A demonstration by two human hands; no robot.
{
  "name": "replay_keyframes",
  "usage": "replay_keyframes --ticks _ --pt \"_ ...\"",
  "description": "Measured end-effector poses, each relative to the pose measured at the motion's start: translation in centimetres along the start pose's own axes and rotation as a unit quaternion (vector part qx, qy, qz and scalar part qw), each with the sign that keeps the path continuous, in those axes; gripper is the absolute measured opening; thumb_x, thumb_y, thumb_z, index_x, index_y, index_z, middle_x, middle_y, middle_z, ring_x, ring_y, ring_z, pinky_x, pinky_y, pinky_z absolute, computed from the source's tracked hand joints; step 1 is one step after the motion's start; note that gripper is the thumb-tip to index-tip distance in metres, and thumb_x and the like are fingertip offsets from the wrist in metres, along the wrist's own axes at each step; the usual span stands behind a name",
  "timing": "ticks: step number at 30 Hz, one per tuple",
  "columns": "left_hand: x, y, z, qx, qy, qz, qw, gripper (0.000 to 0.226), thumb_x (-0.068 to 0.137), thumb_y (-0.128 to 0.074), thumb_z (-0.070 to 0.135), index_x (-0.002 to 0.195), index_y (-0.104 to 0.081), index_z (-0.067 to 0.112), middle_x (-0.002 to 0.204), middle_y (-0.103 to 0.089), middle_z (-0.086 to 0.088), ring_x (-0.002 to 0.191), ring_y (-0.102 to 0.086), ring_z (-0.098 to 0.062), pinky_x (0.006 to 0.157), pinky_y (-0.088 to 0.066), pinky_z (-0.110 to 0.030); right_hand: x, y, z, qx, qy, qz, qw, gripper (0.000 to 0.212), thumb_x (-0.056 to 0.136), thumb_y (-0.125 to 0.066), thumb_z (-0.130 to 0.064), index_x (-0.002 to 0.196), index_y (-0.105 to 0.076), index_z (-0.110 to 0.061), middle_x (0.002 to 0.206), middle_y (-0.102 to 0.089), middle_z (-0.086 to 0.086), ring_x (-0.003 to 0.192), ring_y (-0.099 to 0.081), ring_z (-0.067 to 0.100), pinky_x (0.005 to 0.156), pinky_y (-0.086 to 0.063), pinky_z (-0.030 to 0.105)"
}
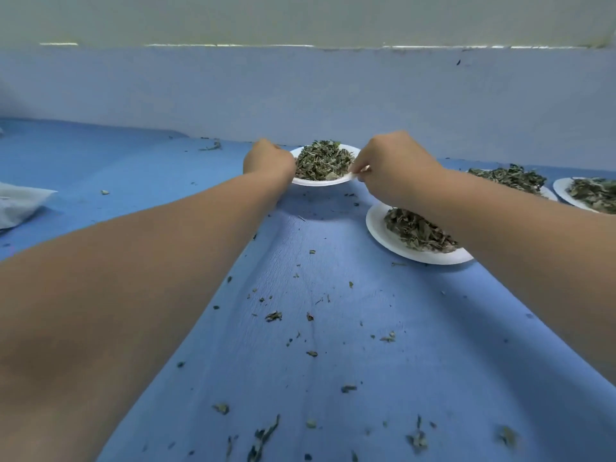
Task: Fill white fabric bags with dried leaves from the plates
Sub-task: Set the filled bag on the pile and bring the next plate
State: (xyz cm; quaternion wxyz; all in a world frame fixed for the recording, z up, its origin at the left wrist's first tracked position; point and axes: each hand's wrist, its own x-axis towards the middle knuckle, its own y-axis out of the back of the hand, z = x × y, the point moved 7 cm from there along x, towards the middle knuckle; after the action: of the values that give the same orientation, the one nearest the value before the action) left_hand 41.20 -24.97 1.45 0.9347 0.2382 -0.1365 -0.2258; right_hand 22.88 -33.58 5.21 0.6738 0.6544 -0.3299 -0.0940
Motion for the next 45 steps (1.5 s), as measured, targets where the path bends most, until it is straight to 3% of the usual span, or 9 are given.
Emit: replay_keyframes --ticks 6,12,16,22,28,34,38,42,45 --pt "-11.0 6.1 1.8 -0.054 -0.056 0.005 0.997 0.030 0.091 -0.041 0.016 0.112 -0.061 0.024 0.111 -0.061 0.004 0.092 -0.059 -0.020 0.069 -0.045 -0.030 -12.3 6.7 -1.7 -0.001 0.010 -0.001 1.000 0.019 0.095 -0.062 -0.013 0.101 -0.080 -0.018 0.093 -0.077 0.007 0.082 -0.063 0.030 0.076 -0.054 0.036" --pt "-25.1 9.0 3.1 -0.007 -0.150 -0.046 0.988 0.023 0.087 -0.046 0.018 0.097 -0.064 0.029 0.091 -0.063 0.008 0.059 -0.054 -0.010 0.052 -0.035 -0.026 -28.7 12.2 -3.1 -0.017 -0.006 0.026 0.999 0.021 0.098 -0.065 -0.015 0.109 -0.080 -0.022 0.105 -0.079 0.004 0.092 -0.069 0.032 0.085 -0.056 0.045" --pt "-34.2 9.7 2.8 -0.001 -0.203 -0.083 0.976 0.023 0.083 -0.048 0.020 0.093 -0.065 0.031 0.068 -0.064 0.005 0.052 -0.051 -0.011 0.053 -0.039 -0.029 -39.1 14.3 -3.1 -0.021 -0.039 0.027 0.999 0.020 0.098 -0.066 -0.020 0.112 -0.079 -0.027 0.105 -0.079 0.003 0.068 -0.067 0.017 0.080 -0.058 0.040" --pt "-43.0 10.7 1.7 0.015 -0.241 -0.141 0.960 0.019 0.090 -0.049 0.021 0.097 -0.064 0.029 0.060 -0.063 0.008 0.053 -0.057 -0.007 0.058 -0.048 -0.031 -49.4 15.9 -4.5 0.012 -0.074 0.015 0.997 0.025 0.094 -0.062 -0.026 0.112 -0.078 -0.031 0.105 -0.079 -0.007 0.089 -0.075 0.028 0.079 -0.059 0.047" --pt "-46.8 11.2 1.5 0.062 -0.275 -0.137 0.950 0.021 0.089 -0.046 0.023 0.096 -0.064 0.029 0.057 -0.058 0.008 0.059 -0.056 -0.013 0.067 -0.053 -0.036 -53.1 15.8 -4.8 0.012 -0.062 -0.011 0.998 0.027 0.092 -0.064 -0.019 0.112 -0.078 -0.030 0.114 -0.076 -0.013 0.101 -0.073 0.023 0.084 -0.059 0.046" --pt "-47.9 11.6 2.8 0.096 -0.311 -0.110 0.939 0.030 0.092 -0.041 0.030 0.113 -0.062 0.024 0.093 -0.072 -0.003 0.070 -0.059 -0.025 0.075 -0.052 -0.044 -53.7 15.4 -5.1 0.024 -0.043 -0.047 0.998 0.035 0.090 -0.068 -0.029 0.124 -0.070 -0.037 0.124 -0.070 -0.019 0.109 -0.069 0.015 0.091 -0.056 0.040" --pt "-50.3 9.8 6.1 0.069 -0.371 -0.113 0.919 0.033 0.093 -0.040 0.028 0.118 -0.060 0.023 0.061 -0.052 0.010 0.060 -0.052 -0.019 0.062 -0.041 -0.036 -52.9 14.6 -5.6 0.015 -0.026 -0.045 0.999 0.030 0.093 -0.068 -0.031 0.123 -0.071 -0.033 0.126 -0.070 -0.016 0.113 -0.067 0.019 0.089 -0.055 0.043" --pt "-54.0 5.3 10.8 0.068 -0.421 -0.147 0.893 0.029 0.096 -0.044 0.023 0.119 -0.060 0.022 0.066 -0.045 0.010 0.074 -0.047 -0.022 0.067 -0.033 -0.035 -53.2 14.7 -4.0 0.075 -0.048 -0.018 0.996 0.023 0.092 -0.067 -0.031 0.115 -0.071 -0.033 0.108 -0.074 -0.014 0.096 -0.069 0.016 0.078 -0.055 0.042" --pt "-56.6 1.4 13.7 0.056 -0.446 -0.200 0.871 0.024 0.096 -0.042 0.020 0.112 -0.059 0.018 0.067 -0.056 0.001 0.069 -0.054 -0.026 0.062 -0.043 -0.041 -55.5 15.8 1.2 0.132 -0.131 0.016 0.982 0.028 0.093 -0.067 -0.027 0.120 -0.070 -0.035 0.110 -0.074 -0.016 0.104 -0.066 0.003 0.087 -0.055 0.036"
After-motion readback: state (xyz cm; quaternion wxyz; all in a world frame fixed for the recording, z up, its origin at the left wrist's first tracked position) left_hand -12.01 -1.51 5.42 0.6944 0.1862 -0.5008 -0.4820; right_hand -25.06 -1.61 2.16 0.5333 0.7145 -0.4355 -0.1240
